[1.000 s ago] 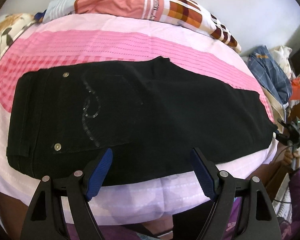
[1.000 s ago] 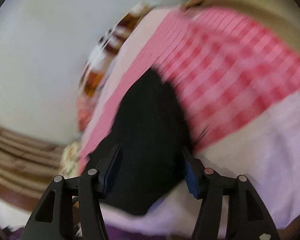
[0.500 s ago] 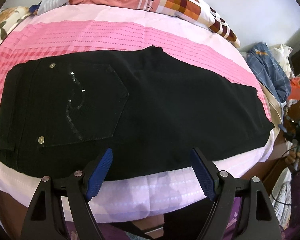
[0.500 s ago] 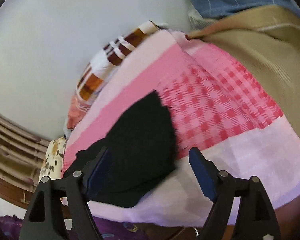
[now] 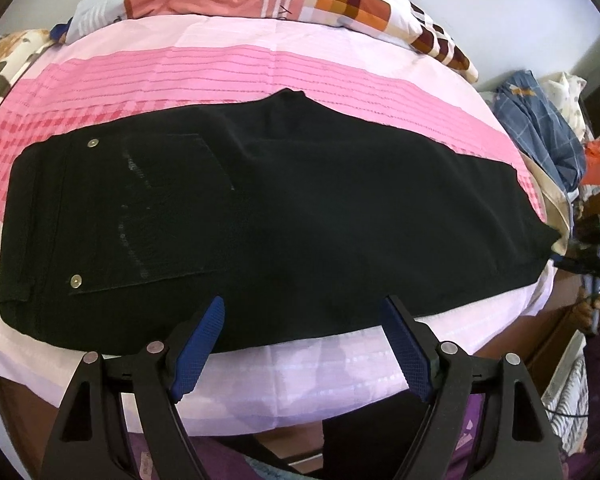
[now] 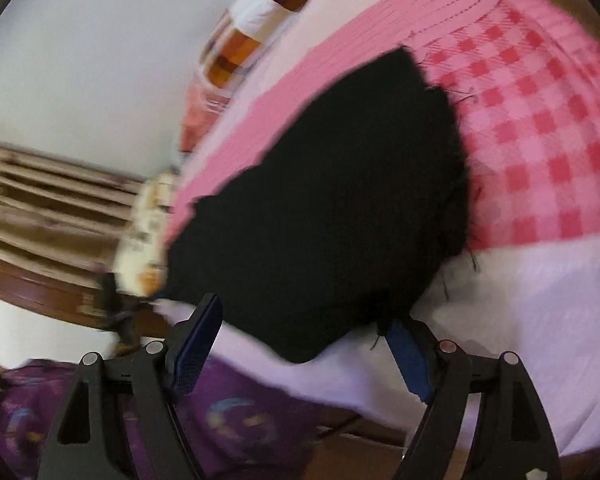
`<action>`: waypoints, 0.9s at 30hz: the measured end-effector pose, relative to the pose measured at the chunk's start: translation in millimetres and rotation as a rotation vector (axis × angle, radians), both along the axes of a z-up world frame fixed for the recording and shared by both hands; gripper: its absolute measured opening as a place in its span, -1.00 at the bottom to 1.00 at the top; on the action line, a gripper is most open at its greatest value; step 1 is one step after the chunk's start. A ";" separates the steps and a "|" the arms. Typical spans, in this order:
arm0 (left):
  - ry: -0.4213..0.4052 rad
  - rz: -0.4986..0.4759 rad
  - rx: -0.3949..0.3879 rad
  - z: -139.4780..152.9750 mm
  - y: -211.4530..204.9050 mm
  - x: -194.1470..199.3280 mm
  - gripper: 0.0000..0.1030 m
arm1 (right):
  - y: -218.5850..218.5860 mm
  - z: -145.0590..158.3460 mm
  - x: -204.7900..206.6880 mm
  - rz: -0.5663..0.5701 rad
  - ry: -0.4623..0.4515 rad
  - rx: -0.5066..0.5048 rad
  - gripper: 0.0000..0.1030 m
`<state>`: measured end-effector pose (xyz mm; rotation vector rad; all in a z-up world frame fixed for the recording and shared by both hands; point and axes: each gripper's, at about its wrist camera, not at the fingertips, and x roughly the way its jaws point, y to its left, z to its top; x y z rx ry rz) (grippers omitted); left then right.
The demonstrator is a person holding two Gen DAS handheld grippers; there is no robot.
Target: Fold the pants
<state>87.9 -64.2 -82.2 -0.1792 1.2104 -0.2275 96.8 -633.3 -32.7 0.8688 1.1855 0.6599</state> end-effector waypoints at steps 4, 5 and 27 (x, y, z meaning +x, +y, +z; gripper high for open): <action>0.006 -0.012 0.005 -0.9 -5.8 0.0 0.61 | -21.2 64.1 -36.3 -0.097 -0.234 0.147 0.56; 0.005 -0.013 0.004 -0.7 -5.8 0.0 0.61 | -30.7 73.6 -47.7 -0.186 -0.238 0.057 0.70; 0.005 0.045 -0.061 -11.8 16.0 -2.1 0.66 | 20.0 -49.7 -56.3 -0.620 0.114 -0.042 -0.21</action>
